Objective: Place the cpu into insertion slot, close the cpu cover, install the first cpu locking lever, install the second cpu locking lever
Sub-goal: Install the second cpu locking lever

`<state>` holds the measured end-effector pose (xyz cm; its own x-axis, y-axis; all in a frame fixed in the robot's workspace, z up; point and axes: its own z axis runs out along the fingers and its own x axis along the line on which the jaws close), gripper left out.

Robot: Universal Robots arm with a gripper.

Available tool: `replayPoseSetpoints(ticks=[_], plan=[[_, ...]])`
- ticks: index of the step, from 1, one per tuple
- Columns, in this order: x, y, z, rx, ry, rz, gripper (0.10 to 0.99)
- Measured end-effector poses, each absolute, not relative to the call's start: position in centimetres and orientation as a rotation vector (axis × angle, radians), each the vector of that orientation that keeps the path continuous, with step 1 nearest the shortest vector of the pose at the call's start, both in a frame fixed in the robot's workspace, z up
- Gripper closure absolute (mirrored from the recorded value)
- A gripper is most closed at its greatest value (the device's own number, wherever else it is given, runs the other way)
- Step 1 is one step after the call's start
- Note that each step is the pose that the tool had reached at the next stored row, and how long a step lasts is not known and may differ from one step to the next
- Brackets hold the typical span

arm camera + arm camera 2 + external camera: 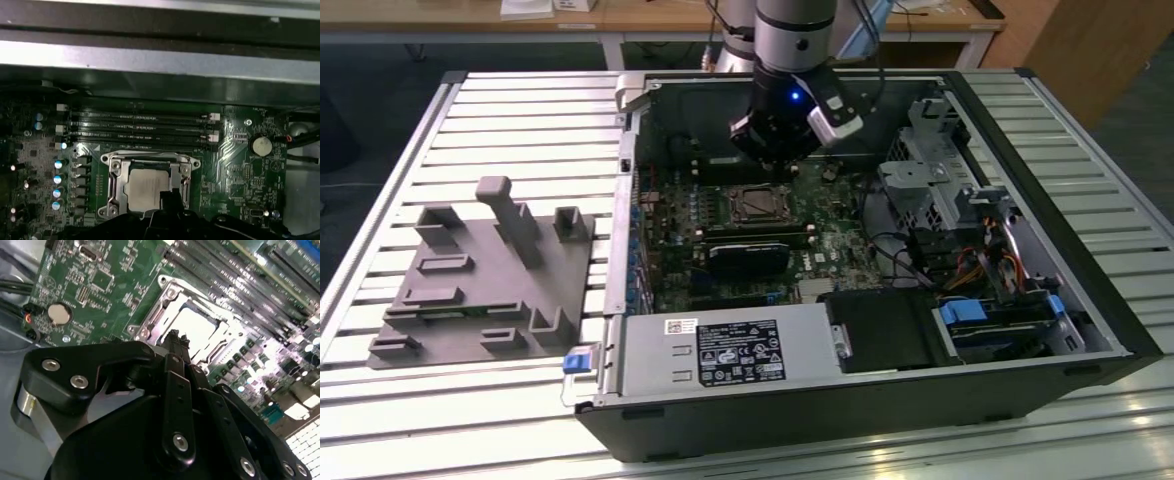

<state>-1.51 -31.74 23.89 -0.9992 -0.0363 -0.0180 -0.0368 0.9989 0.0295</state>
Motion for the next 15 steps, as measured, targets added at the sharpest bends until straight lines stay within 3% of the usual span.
replayPoseSetpoints(ticks=[3,15], plan=[[-1.5,-32.0,23.9,-0.057,3.121,0.113,0.980],[-1.5,-34.1,23.6,-0.056,3.121,0.115,0.980]])
